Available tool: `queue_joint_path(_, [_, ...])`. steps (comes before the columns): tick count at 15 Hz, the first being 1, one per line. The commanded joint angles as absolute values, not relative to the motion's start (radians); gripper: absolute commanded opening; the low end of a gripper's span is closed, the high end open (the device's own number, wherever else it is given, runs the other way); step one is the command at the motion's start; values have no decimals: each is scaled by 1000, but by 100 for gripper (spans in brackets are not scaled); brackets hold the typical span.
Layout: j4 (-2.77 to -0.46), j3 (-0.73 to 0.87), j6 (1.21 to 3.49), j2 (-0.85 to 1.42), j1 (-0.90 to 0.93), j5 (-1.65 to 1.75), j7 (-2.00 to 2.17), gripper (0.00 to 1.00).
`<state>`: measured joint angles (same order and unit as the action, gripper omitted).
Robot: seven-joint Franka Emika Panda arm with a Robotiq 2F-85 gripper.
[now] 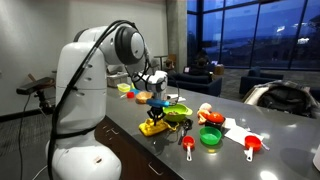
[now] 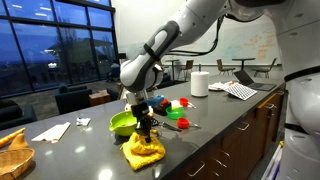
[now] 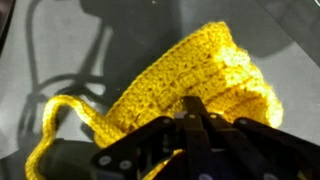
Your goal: Fold the yellow cloth and use it to wipe the table
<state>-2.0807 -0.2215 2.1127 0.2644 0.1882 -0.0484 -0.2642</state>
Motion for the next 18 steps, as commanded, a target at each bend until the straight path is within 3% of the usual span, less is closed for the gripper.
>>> queue_joint_path(1, [-2105,-231,2141,275,201,-49,-239,0])
queue_joint_path(18, [-1896,-299,2063,418,290,6,-286,0])
